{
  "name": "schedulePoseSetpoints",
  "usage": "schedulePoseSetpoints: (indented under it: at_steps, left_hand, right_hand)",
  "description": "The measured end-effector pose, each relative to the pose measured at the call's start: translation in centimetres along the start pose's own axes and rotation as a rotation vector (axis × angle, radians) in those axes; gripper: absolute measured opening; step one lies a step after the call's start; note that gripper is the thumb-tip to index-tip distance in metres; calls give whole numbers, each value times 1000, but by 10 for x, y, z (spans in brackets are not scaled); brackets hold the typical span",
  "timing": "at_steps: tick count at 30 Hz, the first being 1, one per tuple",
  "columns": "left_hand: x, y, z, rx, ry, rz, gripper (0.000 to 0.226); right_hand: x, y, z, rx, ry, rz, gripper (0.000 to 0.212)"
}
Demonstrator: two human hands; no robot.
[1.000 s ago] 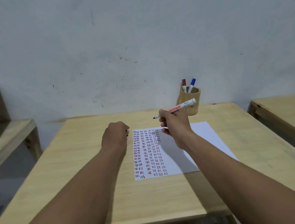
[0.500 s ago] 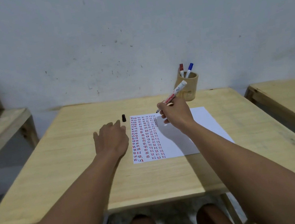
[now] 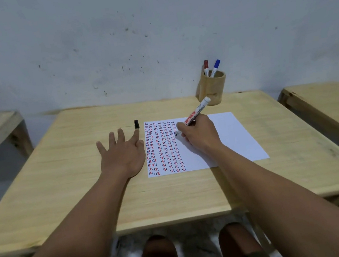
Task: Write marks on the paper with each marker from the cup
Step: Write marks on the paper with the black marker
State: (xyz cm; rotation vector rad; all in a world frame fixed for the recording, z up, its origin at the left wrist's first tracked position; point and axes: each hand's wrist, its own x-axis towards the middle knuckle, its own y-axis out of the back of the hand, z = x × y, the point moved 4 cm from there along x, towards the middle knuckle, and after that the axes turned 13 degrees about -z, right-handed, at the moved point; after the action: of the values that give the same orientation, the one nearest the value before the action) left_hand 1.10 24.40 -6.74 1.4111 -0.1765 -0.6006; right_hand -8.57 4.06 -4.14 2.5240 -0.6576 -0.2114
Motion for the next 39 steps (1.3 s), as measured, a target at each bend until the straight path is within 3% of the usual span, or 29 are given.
schedulePoseSetpoints:
  at_steps: [21,26,32,39]
  left_hand:
    - [0,2,1,-20,1,15,57]
    - [1,4,0,-98,28,51,57]
    - [9,29,8,-310,16,314,45]
    - [37,41,12,-195,-150,283,41]
  right_hand:
    - [3,0,2,-2,5,-8,30]
    - [7,3,3,127,-8,29,28]
    - [14,9,-9,191,46,12,22]
    - [16,8,-22,523,-2,-53,19]
